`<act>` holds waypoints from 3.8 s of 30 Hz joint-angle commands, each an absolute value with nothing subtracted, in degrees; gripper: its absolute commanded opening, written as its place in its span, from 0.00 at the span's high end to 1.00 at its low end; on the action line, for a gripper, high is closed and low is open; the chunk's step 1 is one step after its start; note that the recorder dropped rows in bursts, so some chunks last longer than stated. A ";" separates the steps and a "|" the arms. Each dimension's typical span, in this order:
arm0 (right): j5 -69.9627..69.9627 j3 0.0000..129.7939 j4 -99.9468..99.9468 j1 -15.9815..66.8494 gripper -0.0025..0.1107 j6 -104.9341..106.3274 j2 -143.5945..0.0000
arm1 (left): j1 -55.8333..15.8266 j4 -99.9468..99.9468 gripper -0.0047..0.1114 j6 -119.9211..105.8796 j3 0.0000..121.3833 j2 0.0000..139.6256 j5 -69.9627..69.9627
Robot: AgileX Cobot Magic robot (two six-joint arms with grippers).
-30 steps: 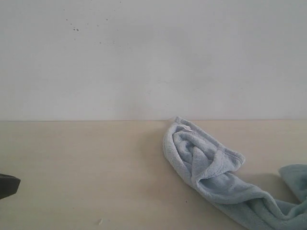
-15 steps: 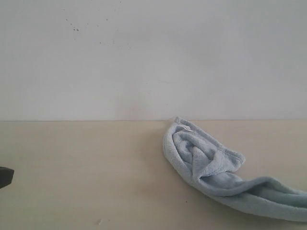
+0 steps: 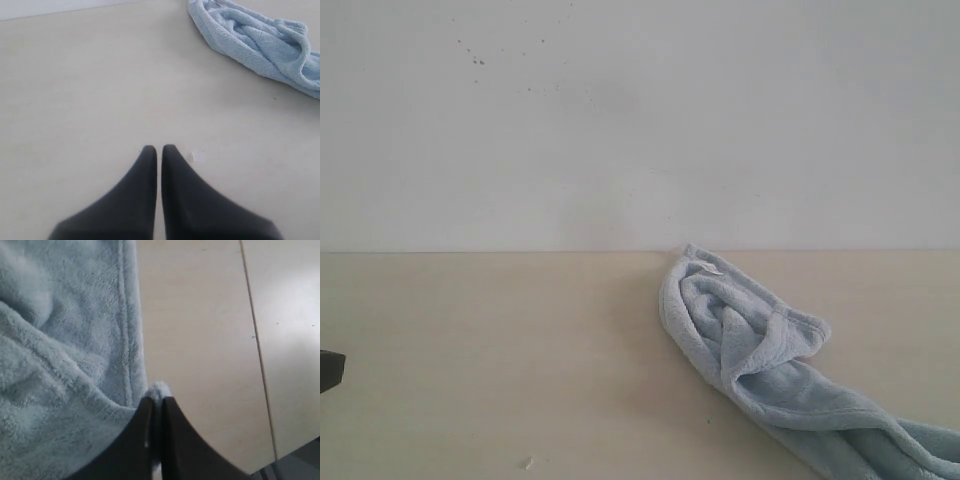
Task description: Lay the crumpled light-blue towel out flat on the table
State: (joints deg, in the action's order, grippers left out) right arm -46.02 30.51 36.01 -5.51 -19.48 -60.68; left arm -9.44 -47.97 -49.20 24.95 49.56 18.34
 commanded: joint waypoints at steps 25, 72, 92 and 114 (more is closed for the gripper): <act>-3.06 30.67 38.11 4.66 0.58 -41.22 -61.97 | -24.04 -84.31 0.62 -93.81 29.05 53.30 26.80; 1.50 31.47 37.97 2.50 0.59 -53.46 -78.40 | -41.32 -72.12 0.88 -95.87 95.13 133.30 6.70; -18.88 35.45 37.97 9.38 0.59 -43.63 -68.83 | -41.20 -73.23 0.93 -82.27 67.69 107.01 -17.59; -69.96 42.47 15.65 -6.67 0.58 -6.57 -84.76 | -41.20 -75.92 0.93 -87.30 41.65 88.97 0.44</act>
